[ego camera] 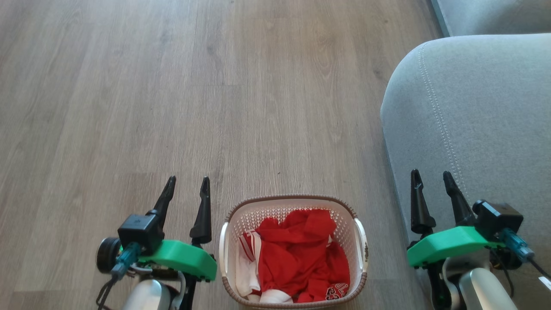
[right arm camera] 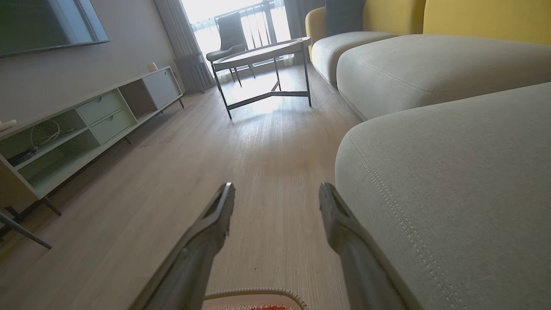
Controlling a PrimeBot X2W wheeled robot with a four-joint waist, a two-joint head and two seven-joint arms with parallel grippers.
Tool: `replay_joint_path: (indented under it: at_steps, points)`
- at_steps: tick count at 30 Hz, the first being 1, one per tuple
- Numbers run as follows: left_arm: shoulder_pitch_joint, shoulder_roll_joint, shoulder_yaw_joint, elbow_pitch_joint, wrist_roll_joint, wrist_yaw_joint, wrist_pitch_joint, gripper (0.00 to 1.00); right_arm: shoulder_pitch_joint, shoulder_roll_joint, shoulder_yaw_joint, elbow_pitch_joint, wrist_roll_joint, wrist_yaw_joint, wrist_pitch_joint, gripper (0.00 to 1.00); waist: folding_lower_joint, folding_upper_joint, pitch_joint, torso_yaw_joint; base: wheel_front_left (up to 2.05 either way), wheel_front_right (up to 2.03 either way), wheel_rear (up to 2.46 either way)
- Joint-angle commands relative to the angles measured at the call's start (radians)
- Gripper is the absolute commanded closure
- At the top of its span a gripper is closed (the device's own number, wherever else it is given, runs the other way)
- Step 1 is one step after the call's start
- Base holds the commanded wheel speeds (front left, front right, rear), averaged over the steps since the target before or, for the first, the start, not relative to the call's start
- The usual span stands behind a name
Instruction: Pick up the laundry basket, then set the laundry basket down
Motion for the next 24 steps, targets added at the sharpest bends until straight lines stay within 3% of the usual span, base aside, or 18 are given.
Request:
replay_joint_path:
  at_steps: [1,22,23,24]
  points:
    - [-0.029,-0.001,0.039,-0.035,-0.009,-0.005,-0.01,0.0,-0.022,0.005,0.021,-0.04,-0.007,0.007,-0.012,0.0,0.0,0.0,-0.001,0.001,0.0,0.0,0.0]
    - [-0.02,-0.001,0.048,-0.054,-0.042,-0.023,-0.01,0.0,-0.022,0.005,0.034,-0.029,-0.011,0.007,-0.012,0.0,0.0,0.0,-0.016,-0.01,0.0,0.0,0.0]
    - [0.003,0.0,0.008,-0.017,-0.039,-0.022,0.0,1.0,0.0,0.0,0.011,0.0,-0.002,0.0,0.0,1.0,0.0,0.0,-0.016,-0.01,0.0,0.0,0.0]
    - [0.003,0.001,0.004,-0.004,-0.041,-0.021,0.001,1.0,0.001,0.0,0.013,0.013,0.0,0.0,0.002,1.0,0.0,0.0,-0.016,-0.01,0.0,0.0,0.0]
